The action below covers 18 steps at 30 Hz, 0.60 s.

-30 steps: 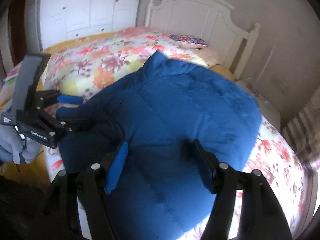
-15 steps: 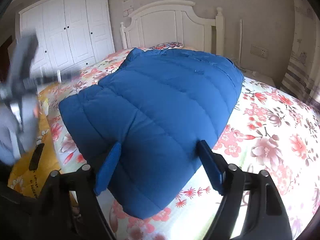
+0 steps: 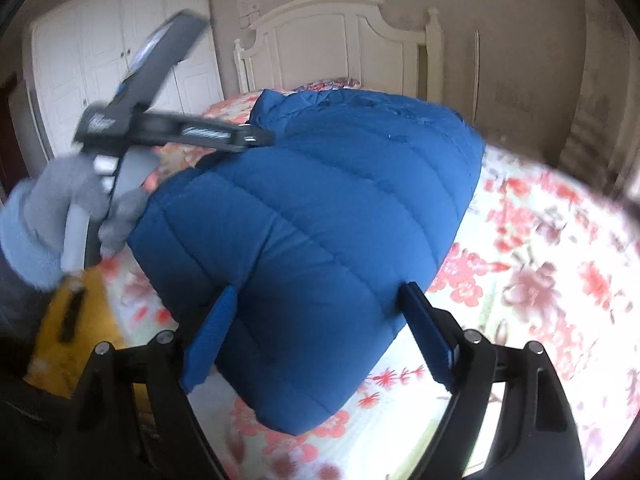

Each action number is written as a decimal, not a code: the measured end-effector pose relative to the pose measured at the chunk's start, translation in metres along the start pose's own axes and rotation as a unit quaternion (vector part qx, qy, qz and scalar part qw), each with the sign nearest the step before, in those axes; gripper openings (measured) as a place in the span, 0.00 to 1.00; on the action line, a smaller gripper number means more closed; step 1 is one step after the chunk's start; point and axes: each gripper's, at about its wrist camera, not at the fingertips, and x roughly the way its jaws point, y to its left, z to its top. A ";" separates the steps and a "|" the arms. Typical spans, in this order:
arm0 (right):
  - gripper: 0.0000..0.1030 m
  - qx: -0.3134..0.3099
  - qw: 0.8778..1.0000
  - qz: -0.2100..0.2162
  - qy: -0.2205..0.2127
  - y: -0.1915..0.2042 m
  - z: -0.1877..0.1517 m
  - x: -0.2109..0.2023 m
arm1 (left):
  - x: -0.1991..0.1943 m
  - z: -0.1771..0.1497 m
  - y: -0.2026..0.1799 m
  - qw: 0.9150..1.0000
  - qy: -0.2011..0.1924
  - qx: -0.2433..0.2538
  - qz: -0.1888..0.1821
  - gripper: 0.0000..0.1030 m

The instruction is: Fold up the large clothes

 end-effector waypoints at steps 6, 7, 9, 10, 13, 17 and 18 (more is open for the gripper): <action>0.98 0.182 0.978 0.101 -0.001 -0.051 0.000 -0.007 | 0.002 -0.048 0.043 0.990 0.073 -0.066 -0.100 0.96; 0.98 0.194 0.974 0.113 0.014 -0.055 0.000 0.001 | 0.009 -0.055 0.048 0.985 0.081 -0.086 -0.124 0.96; 0.98 0.193 0.974 0.109 0.043 -0.057 0.002 0.015 | 0.024 -0.064 0.056 0.974 0.091 -0.120 -0.170 0.96; 0.98 0.190 0.973 0.115 0.064 -0.057 0.003 0.028 | 0.032 -0.068 0.058 0.968 0.095 -0.135 -0.187 0.96; 0.98 0.205 0.965 0.140 0.081 -0.060 0.008 0.049 | 0.050 -0.081 0.071 0.944 0.087 -0.187 -0.259 0.96; 0.96 0.194 0.966 0.150 0.078 -0.061 0.012 0.052 | 0.051 -0.078 0.065 0.935 0.088 -0.180 -0.293 0.79; 0.91 0.182 0.971 0.144 0.065 -0.058 0.011 0.048 | 0.051 -0.076 0.064 0.935 0.085 -0.179 -0.294 0.73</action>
